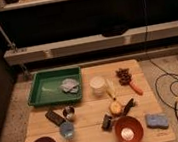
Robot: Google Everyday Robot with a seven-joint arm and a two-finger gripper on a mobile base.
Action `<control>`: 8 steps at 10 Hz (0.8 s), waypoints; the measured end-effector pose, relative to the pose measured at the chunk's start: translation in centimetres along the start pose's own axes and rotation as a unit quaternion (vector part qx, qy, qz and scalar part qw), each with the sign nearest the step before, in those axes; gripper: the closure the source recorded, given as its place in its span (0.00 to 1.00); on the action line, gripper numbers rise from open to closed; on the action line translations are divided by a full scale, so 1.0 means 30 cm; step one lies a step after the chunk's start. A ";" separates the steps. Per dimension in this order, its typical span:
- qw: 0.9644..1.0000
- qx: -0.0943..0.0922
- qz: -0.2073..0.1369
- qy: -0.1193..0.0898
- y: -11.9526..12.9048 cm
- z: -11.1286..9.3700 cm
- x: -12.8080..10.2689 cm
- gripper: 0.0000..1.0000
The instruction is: Place sponge in table surface
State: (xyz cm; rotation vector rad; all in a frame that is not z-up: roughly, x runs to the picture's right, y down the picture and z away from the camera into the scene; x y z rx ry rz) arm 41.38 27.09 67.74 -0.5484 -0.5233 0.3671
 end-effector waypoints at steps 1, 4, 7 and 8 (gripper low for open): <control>1.000 0.017 -0.013 0.008 0.031 0.026 0.024 0.20; 0.999 0.032 -0.035 0.013 0.021 0.084 0.028 0.20; 0.999 0.024 -0.041 0.012 -0.042 0.164 0.015 0.20; 0.999 0.021 -0.030 0.010 -0.055 0.193 0.038 0.20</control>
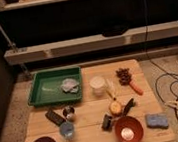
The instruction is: Place sponge in table surface
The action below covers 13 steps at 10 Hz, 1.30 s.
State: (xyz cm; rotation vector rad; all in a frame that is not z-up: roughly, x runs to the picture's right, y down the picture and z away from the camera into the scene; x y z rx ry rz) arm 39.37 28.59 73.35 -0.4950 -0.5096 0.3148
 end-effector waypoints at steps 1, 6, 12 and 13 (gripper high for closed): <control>1.000 -0.005 0.005 0.000 -0.001 0.018 0.010 0.20; 0.999 -0.026 0.023 -0.002 -0.008 0.109 0.037 0.20; 0.998 -0.042 0.035 -0.023 -0.023 0.159 0.017 0.40; 0.998 -0.045 0.036 -0.025 -0.022 0.161 0.014 0.50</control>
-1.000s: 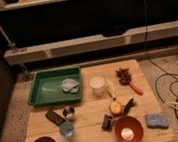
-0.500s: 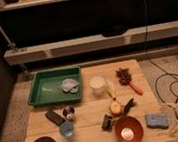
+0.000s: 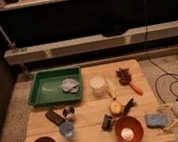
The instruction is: Place sponge in table surface
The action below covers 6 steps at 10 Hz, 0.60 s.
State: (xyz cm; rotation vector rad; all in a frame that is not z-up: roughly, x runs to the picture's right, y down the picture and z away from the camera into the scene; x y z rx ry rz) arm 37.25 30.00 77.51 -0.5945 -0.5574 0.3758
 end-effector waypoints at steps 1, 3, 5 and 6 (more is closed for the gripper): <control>1.000 -0.002 0.003 -0.002 0.001 -0.003 -0.003 0.62; 1.000 -0.002 0.006 -0.005 -0.001 -0.016 -0.017 0.77; 1.000 0.002 0.007 -0.015 -0.016 -0.043 -0.056 0.98; 1.000 0.004 0.007 -0.020 -0.025 -0.058 -0.076 1.00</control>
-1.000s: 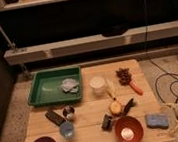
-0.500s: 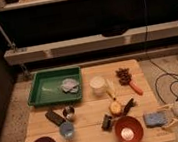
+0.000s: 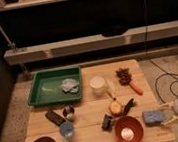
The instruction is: Place sponge in table surface
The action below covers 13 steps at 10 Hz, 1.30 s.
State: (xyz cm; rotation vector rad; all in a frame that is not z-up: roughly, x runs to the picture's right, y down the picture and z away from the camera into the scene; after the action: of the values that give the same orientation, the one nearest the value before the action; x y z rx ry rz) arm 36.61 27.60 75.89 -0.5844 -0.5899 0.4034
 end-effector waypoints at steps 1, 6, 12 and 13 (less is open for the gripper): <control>1.000 0.007 -0.002 -0.010 -0.023 -0.043 -0.059 1.00; 0.997 0.046 -0.035 -0.043 -0.141 -0.295 -0.374 1.00; 0.991 0.081 -0.085 -0.061 -0.260 -0.480 -0.664 1.00; 0.991 0.086 -0.087 -0.060 -0.269 -0.470 -0.654 1.00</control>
State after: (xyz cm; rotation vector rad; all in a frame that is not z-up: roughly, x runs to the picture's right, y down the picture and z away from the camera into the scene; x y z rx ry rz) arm 31.90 5.87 63.44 -0.3416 -0.7082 0.3227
